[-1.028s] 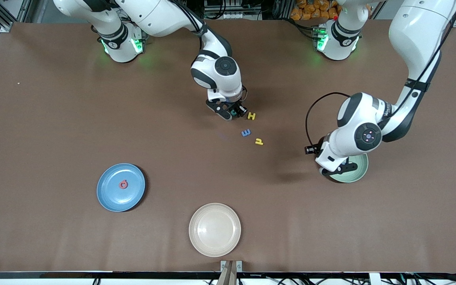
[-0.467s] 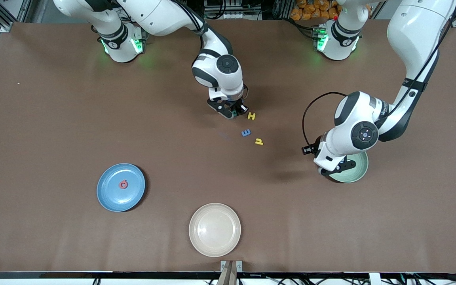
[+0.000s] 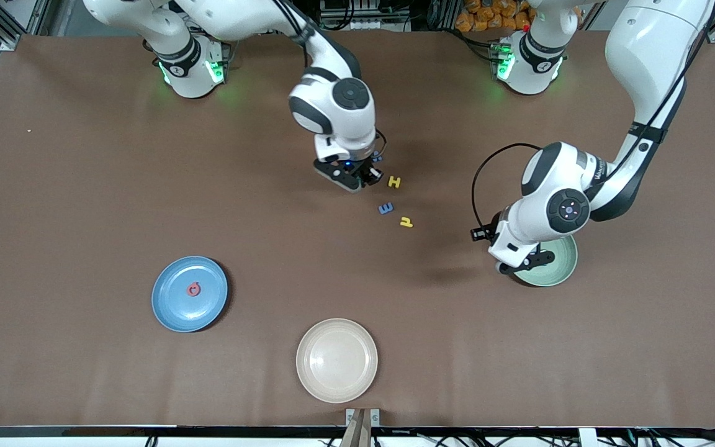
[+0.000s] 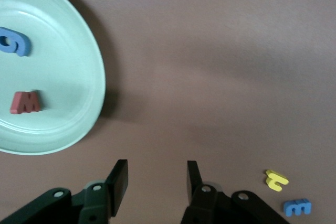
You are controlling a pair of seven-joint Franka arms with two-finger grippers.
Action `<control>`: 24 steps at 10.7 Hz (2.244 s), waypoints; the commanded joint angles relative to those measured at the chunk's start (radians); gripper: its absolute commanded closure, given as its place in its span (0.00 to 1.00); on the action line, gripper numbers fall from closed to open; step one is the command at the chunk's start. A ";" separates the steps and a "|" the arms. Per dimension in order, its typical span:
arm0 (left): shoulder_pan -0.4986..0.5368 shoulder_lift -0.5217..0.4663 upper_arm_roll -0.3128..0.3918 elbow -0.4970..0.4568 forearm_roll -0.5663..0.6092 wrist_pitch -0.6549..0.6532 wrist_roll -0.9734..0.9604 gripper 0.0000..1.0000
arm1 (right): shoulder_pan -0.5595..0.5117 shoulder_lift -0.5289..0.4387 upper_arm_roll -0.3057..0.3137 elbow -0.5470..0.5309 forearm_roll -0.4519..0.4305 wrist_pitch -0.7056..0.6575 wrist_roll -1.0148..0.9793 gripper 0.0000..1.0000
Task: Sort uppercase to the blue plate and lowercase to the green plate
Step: 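Grasp the teal R with the right gripper while the left gripper returns, then put the R on the blue plate while the left gripper grasps the h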
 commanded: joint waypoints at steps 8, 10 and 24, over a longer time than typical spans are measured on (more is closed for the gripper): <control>-0.201 0.002 0.085 -0.003 -0.171 0.145 -0.326 0.49 | -0.530 -0.110 0.001 -0.036 0.025 -0.108 -1.056 1.00; -0.280 0.009 0.141 -0.003 -0.222 0.194 -0.353 0.49 | -0.577 -0.072 -0.052 -0.035 0.028 -0.053 -1.268 1.00; -0.410 0.111 0.184 -0.006 -0.230 0.396 -0.812 0.49 | -0.552 0.177 -0.203 0.044 0.138 0.196 -1.427 1.00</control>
